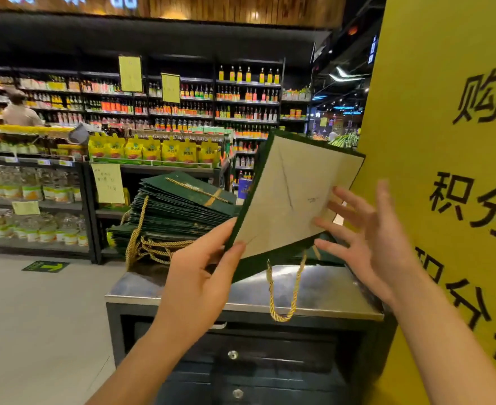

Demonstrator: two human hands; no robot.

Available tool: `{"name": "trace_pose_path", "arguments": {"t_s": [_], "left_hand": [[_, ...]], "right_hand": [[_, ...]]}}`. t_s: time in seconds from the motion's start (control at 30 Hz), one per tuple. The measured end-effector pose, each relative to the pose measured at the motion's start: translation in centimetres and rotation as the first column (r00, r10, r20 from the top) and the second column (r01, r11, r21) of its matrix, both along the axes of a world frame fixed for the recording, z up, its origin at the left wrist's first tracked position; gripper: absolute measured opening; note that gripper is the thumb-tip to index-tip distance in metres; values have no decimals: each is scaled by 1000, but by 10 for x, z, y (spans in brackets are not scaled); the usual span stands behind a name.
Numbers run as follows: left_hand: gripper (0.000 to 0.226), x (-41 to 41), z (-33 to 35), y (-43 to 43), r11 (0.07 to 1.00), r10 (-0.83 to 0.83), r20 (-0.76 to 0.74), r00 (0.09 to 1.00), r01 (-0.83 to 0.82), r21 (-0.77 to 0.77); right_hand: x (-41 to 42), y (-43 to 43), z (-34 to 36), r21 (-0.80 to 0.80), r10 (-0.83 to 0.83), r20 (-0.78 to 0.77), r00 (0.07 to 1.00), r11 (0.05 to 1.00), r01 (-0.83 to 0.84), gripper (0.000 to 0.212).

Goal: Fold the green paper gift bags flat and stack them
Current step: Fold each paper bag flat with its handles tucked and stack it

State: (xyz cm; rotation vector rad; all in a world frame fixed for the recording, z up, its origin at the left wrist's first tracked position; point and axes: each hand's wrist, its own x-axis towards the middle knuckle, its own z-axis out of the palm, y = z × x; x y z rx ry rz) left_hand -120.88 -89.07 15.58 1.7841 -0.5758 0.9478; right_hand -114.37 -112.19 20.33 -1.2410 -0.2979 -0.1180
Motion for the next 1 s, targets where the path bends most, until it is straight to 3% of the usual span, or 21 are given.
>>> {"name": "trace_pose_path", "arguments": {"t_s": [0.1,0.2,0.3,0.33,0.4,0.47,0.53,0.6,0.7,0.77,0.83,0.87,0.93,1.0], "left_hand": [[39,15,-5,-1,974,56,137,989,-84,209],[46,26,-13,-2,867,135,284,949,-252,429],[45,32,-23,-3,734,145,426,893,-386,559],[37,32,-25,-3,731,115,389,914,-344,590],[42,30,-29,-2,810,90,155,984,-163,563],[54,34,-37,-1,925,121,-125,985,-66,375],[56,42,-41,2,974,203,-352,914,-153,166],[60,49,-44,3,989,133,-610,781,-146,29],[58,56,-56,4,1000,10,-737,676,-21,-5],[54,59,-65,4,1000,1,-754,657,4,5],[51,62,-72,5,1000,-25,-760,649,8,-25],[51,62,-74,4,999,-33,-757,653,6,-38],[50,63,-78,3,999,-38,-743,668,2,-50],[49,62,-77,0,1000,-21,-731,682,4,-25]], "right_hand": [[-1,-7,11,185,122,-78,989,977,-106,88],[-1,-13,16,185,217,-121,969,964,-193,87],[-2,-17,12,95,188,-218,958,981,-170,35],[1,-20,7,50,109,-258,960,994,-99,24],[9,-27,-5,-28,6,-312,950,999,-16,27],[14,-32,-16,-87,-21,-332,943,996,-8,28],[19,-35,-28,-130,-45,-358,933,991,-2,32],[22,-37,-40,-174,-63,-378,924,985,-4,35],[31,-38,-57,-312,-149,-389,909,950,23,37],[34,-38,-67,-454,-243,-355,903,889,61,43],[36,-35,-73,-590,-315,-280,907,802,96,62],[36,-33,-74,-691,-357,-198,913,712,128,71],[41,-30,-74,-877,-389,43,920,427,221,73],[48,-23,-70,-929,-296,155,942,280,241,69]]}}
